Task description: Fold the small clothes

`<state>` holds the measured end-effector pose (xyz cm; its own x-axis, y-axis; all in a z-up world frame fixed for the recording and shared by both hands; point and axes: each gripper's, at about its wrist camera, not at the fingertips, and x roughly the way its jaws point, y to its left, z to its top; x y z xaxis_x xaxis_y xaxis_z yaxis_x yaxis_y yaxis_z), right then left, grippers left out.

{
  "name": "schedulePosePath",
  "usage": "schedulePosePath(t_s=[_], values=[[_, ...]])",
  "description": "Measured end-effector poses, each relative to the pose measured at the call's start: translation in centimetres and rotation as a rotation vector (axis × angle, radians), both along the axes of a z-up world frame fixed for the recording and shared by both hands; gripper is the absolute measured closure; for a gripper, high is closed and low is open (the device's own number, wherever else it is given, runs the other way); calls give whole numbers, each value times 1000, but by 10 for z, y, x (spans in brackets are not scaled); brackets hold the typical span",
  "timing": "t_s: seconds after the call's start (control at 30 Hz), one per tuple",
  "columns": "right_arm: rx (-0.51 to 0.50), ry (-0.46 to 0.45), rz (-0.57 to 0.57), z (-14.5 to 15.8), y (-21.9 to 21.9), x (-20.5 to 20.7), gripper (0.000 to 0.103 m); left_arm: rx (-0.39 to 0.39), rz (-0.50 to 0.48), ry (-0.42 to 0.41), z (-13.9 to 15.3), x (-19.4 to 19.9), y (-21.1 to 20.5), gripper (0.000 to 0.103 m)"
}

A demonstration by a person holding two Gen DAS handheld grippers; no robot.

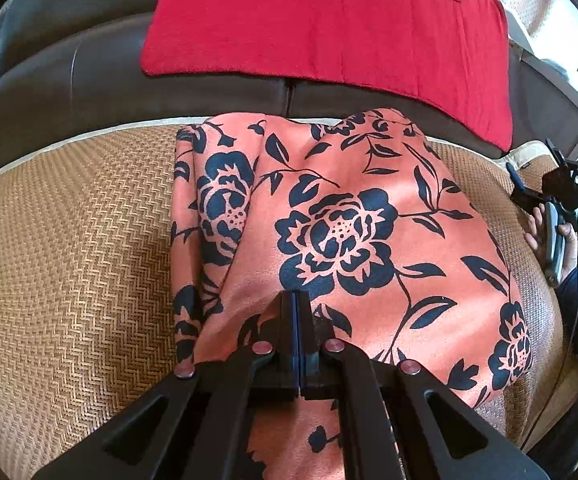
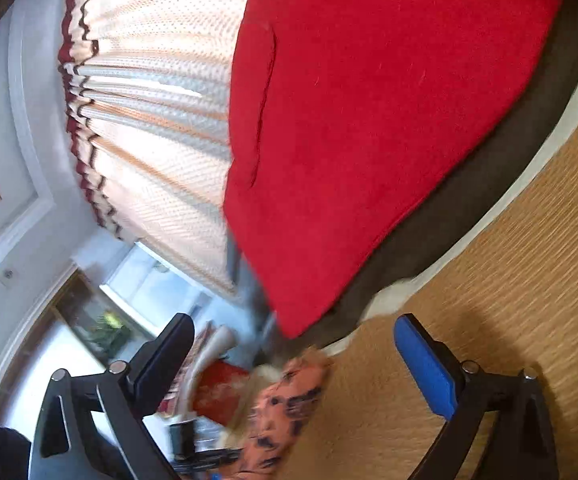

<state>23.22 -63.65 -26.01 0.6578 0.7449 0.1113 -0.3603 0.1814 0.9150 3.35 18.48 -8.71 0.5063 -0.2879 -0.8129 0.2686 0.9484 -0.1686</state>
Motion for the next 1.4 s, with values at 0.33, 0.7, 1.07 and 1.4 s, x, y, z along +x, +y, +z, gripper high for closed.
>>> schedulePosePath(t_s=[0.33,0.7,1.07,1.4], values=[[-393,187,-151,43,-22,1,0,3,-5,-19,7,-7,8,100],[-420,168,484,126,237,-49,0,67,42,-60,26,-24,2,62],[-490,408,356,75,218,-48,0,108,115,-67,24,-35,20,61],[-509,503,445,41,265,-33,0,64,135,-2,6,-20,28,57]])
